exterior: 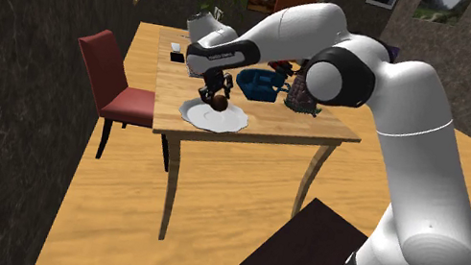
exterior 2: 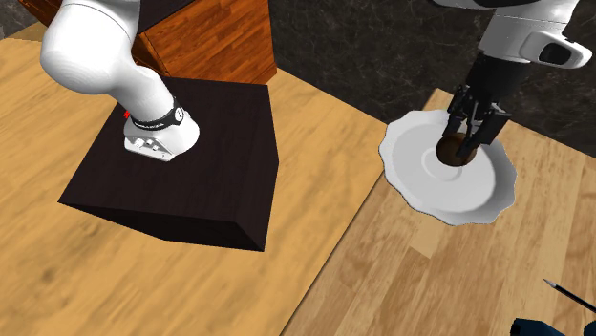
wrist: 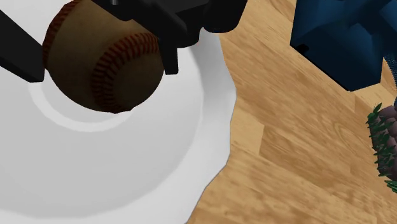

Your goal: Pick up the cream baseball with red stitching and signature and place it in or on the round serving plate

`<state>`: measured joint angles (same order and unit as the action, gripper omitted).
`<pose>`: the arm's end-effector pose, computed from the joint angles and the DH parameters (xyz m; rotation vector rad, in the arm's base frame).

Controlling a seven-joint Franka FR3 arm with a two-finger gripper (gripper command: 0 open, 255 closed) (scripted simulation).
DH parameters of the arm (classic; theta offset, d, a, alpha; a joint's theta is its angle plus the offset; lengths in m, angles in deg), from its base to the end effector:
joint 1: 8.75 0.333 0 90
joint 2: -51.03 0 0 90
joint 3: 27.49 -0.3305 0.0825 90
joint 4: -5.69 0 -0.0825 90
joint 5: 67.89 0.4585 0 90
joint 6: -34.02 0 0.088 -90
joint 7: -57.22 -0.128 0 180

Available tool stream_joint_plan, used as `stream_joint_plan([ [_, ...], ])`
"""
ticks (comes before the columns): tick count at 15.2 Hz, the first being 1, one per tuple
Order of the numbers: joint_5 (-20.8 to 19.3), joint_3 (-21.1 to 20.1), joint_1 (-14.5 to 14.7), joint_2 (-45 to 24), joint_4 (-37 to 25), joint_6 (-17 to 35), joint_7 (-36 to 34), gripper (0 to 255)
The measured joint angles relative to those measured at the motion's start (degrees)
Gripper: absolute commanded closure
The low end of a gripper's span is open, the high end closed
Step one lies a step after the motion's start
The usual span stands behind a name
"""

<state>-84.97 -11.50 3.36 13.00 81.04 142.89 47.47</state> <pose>0.8015 -0.0374 0.3256 2.6859 -0.1064 -0.0441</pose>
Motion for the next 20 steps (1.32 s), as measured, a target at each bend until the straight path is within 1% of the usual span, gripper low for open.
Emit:
stream_joint_plan([
  [5, -0.08, -0.08, -0.08, -1.11, 1.65, 2.59, -0.94, 255],
  [10, -0.07, -0.10, -0.09, -1.32, 1.69, 2.85, -1.05, 255],
  [11, -0.07, -0.10, -0.09, -1.32, 1.70, 2.85, -1.05, 0],
  [17, -0.07, -0.10, -0.09, -1.32, 1.69, 2.86, -1.05, 0],
  [20, -0.11, -0.21, 1.00, 0.19, 0.39, -0.18, -1.15, 0],
])
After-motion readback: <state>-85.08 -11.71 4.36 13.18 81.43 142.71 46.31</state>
